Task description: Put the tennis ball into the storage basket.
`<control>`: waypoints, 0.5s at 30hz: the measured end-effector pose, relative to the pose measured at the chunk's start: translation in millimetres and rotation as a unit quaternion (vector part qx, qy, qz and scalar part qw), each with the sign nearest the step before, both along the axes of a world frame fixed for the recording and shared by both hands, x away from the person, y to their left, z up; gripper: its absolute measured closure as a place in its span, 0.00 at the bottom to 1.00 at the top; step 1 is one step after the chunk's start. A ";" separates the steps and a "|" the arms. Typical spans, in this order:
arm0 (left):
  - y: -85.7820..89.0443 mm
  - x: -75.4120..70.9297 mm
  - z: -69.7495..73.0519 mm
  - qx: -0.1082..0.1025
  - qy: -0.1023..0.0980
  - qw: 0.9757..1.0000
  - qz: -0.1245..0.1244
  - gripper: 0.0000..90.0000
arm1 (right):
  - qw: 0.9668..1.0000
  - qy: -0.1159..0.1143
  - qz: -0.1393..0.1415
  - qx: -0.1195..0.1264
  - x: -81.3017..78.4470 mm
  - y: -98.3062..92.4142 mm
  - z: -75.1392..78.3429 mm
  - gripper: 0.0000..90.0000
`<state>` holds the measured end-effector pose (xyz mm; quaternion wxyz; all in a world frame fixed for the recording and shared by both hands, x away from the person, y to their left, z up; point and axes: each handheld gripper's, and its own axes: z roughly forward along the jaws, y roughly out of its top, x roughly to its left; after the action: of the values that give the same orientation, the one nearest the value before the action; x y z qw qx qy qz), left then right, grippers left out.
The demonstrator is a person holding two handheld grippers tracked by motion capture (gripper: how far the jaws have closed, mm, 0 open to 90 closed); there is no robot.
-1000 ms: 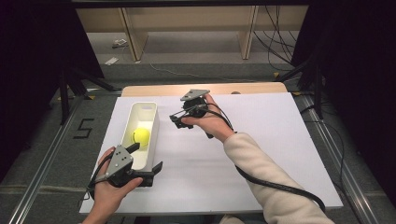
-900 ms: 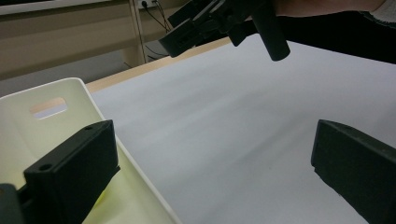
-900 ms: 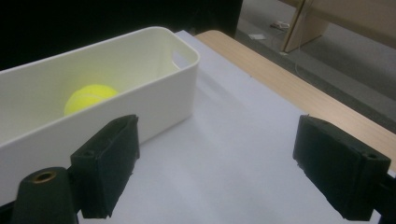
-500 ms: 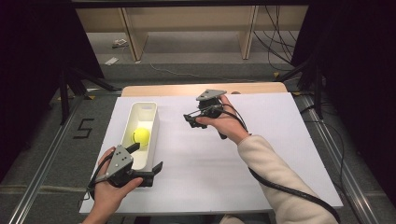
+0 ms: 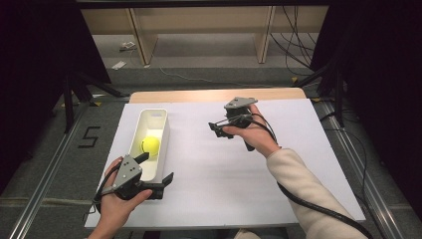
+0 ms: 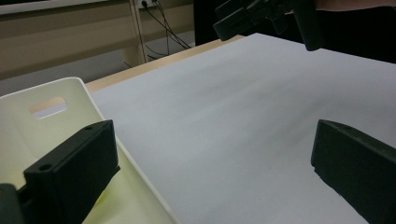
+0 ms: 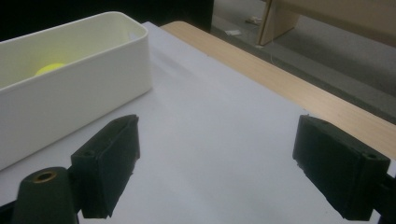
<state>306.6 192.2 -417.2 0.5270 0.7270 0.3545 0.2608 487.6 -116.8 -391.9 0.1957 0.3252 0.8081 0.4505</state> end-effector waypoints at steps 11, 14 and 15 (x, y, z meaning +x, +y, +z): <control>-0.1 0.1 0.0 0.000 0.000 1.000 0.000 0.00 | 1.000 -0.001 -0.013 0.003 -5.1 -23.0 -2.4 0.17; -0.4 0.0 0.0 0.000 0.001 1.000 0.000 0.00 | 1.000 -0.001 -0.017 0.004 -6.6 -28.3 -3.6 0.17; -0.4 0.0 -0.1 0.001 0.001 1.000 -0.001 0.00 | 1.000 0.000 -0.016 0.002 -7.1 -30.1 -4.2 0.17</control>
<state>306.6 191.8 -417.3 0.5266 0.7276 0.3542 0.2604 480.6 -147.0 -396.1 0.2023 0.3382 0.8017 0.4494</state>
